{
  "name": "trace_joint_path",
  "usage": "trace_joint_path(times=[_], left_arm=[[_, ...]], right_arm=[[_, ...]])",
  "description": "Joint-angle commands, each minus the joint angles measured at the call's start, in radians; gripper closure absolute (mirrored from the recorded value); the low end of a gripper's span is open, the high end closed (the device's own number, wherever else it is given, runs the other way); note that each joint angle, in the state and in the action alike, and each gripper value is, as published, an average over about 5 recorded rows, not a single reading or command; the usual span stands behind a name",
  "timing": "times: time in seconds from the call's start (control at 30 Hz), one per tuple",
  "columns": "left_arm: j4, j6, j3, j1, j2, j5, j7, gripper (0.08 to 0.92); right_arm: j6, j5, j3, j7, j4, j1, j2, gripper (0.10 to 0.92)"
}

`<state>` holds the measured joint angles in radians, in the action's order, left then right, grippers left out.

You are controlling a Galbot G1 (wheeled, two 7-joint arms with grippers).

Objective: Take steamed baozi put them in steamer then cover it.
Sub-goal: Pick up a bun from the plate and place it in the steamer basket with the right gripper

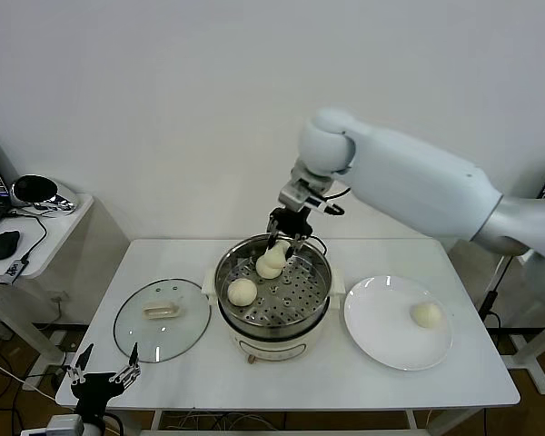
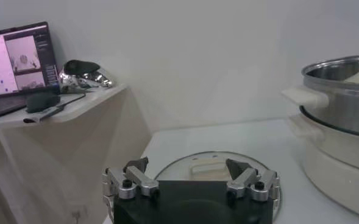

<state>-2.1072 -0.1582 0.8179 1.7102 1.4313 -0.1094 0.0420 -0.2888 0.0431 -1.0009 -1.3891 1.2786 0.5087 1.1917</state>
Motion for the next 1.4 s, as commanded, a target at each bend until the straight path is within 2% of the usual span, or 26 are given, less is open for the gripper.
trace_joint_path(times=[0.03,0.2,0.37,0.63,0.83,1.4], left_arm=[[-0.003,0.000,0.003,-0.003,-0.001,-0.004,0.000,0.177],[-0.002,-0.001,0.004,-0.003,-0.003,-0.008,0.000,0.177],[0.006,-0.001,0.004,-0.008,-0.001,-0.009,0.000,0.177],[0.019,-0.002,0.005,-0.018,-0.005,-0.011,0.000,0.177],[0.028,-0.003,0.001,-0.023,-0.004,-0.010,0.001,0.177],[0.032,-0.002,-0.002,-0.020,-0.006,-0.010,0.000,0.177]], right_arm=[[-0.189,-0.221,-0.054,0.015,0.018,-0.082,0.070,0.635],[-0.260,-0.375,-0.025,0.032,0.031,-0.138,0.079,0.635],[-0.306,-0.420,-0.030,0.032,0.057,-0.164,0.077,0.635],[-0.320,-0.418,-0.028,0.034,0.086,-0.189,0.068,0.635],[-0.304,-0.333,-0.050,0.032,0.110,-0.192,0.067,0.635],[-0.285,-0.317,-0.054,0.032,0.142,-0.194,0.061,0.635]])
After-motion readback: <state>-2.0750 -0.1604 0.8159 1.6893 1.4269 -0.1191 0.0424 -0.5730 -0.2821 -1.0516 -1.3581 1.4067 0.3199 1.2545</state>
